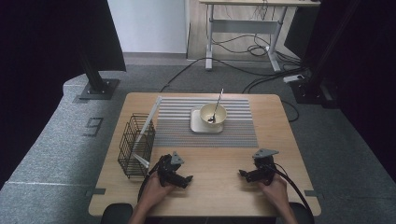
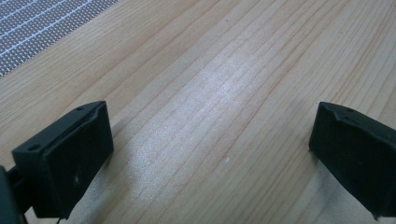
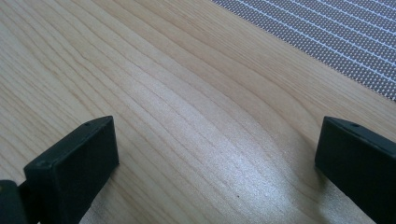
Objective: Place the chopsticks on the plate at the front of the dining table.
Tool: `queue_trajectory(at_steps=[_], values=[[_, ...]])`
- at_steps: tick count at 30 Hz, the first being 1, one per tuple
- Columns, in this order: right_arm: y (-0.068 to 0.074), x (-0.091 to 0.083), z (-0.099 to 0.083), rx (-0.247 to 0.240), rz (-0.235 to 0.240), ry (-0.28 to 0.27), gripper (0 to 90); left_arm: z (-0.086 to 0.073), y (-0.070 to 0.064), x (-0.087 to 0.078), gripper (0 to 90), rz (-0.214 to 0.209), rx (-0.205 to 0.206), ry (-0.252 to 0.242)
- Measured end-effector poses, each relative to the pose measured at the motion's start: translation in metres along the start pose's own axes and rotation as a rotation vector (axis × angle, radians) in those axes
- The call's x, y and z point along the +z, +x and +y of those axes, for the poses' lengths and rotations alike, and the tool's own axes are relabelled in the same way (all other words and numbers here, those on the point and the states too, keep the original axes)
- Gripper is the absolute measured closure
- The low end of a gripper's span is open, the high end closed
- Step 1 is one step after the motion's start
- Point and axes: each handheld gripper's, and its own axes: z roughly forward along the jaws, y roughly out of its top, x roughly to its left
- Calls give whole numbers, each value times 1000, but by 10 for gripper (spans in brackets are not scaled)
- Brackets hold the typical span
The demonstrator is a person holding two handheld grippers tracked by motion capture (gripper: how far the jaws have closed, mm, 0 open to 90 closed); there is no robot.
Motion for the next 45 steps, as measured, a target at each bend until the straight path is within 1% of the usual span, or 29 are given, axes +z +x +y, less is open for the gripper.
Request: queue_trajectory(at_steps=[10,27,35,38,39,40,41,42,43,45], values=[[0,0,0,2,-1,0,0,0,1,0,0,-6,8,1],[0,0,0,2,-1,0,0,0,1,0,0,-7,8,0],[4,-1,0,17,-11,7,0,1,1,1,0,-11,14,0],[6,-4,0,26,6,20,0,1,1,1,0,-11,14,0],[8,-7,1,34,20,17,0,1,1,1,0,-11,14,0],[8,-7,1,34,20,17,0,1,1,1,0,-11,14,0],[10,-10,3,31,33,5,0,1,1,1,0,-11,13,0],[10,-10,3,31,33,5,0,1,1,1,0,-11,13,0],[12,-12,6,27,47,-6,0,1,1,1,0,-10,13,0],[13,-14,8,25,53,-15,0,1,1,1,0,-11,13,0]])
